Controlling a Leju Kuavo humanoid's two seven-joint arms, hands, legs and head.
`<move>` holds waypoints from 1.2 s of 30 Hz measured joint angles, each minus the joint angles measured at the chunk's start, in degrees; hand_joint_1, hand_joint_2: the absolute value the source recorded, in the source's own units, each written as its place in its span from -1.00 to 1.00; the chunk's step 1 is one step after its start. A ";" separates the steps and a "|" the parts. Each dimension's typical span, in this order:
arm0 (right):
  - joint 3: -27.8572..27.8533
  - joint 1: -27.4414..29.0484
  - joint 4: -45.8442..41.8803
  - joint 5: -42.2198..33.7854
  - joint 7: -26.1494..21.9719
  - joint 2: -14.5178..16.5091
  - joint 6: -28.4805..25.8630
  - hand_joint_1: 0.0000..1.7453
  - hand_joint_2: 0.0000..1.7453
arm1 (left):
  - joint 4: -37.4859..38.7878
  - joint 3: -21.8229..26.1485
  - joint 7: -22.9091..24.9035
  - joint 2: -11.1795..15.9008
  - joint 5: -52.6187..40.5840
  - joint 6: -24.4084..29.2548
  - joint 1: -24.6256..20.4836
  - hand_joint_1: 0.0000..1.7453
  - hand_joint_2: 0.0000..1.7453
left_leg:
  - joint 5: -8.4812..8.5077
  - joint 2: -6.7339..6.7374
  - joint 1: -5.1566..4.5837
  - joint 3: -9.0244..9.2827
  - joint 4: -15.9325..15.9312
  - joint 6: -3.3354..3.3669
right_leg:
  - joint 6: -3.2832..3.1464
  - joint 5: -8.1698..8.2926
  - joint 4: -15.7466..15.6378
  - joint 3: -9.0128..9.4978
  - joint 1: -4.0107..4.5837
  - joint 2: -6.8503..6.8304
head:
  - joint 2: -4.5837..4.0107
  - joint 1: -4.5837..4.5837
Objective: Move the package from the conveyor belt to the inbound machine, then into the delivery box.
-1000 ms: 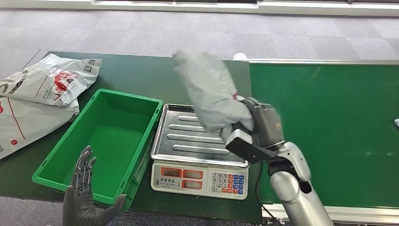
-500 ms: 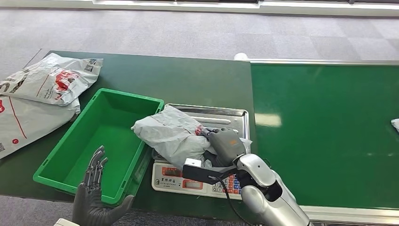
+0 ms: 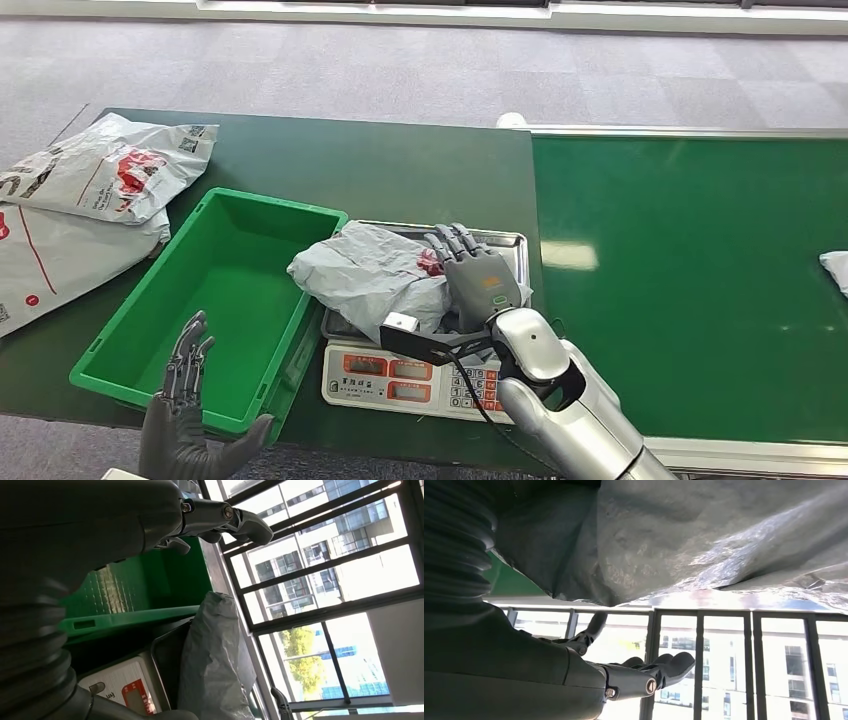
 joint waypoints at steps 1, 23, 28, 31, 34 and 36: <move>0.05 -0.07 0.13 0.02 0.01 0.04 0.00 -1.00 1.00 | -0.07 0.11 0.00 -0.05 -0.01 0.00 0.06 -1.00 1.00 | 0.00 0.00 0.00 0.00 0.00 0.00 | 0.00 0.00 0.00 0.00 0.00 0.00 | 0.00 0.00; -10.35 7.06 -10.13 -52.98 -24.17 4.61 2.26 -1.00 1.00 | -0.34 -6.64 10.54 3.51 -17.31 13.05 -8.01 -1.00 1.00 | 0.02 -0.01 0.00 0.02 0.02 -0.01 | 0.00 0.02 0.00 -0.06 0.01 -0.02 | 0.00 0.00; -16.86 11.72 -14.69 -60.93 -30.46 5.54 5.18 -1.00 1.00 | 0.46 -13.00 14.89 6.12 -22.49 15.66 -14.00 -1.00 1.00 | 0.03 0.03 0.00 0.01 0.03 0.01 | 0.03 0.10 0.00 -0.06 -0.08 0.05 | 0.00 0.00; -19.05 13.05 -16.66 -61.53 -30.90 5.91 5.79 -1.00 1.00 | 0.93 -15.19 15.67 6.98 -22.94 16.22 -15.72 -1.00 1.00 | 0.03 0.14 -0.01 0.02 0.04 0.02 | 0.04 0.13 -0.01 -0.12 -0.09 0.19 | 0.00 0.00; -20.80 13.96 -18.49 -62.38 -32.16 6.40 5.47 -1.00 1.00 | 1.68 -16.86 16.64 7.86 -23.18 16.50 -17.66 -1.00 1.00 | 0.05 0.12 -0.01 0.00 0.05 0.02 | 0.04 0.13 -0.01 -0.15 -0.08 0.18 | 0.00 0.00; -22.14 14.40 -20.14 -63.12 -33.16 6.73 4.40 -1.00 1.00 | 2.57 -18.21 18.39 8.48 -24.24 16.53 -19.64 -1.00 1.00 | 0.07 0.12 -0.01 0.01 0.05 0.01 | 0.02 0.15 -0.01 -0.16 -0.07 0.17 | 0.00 0.00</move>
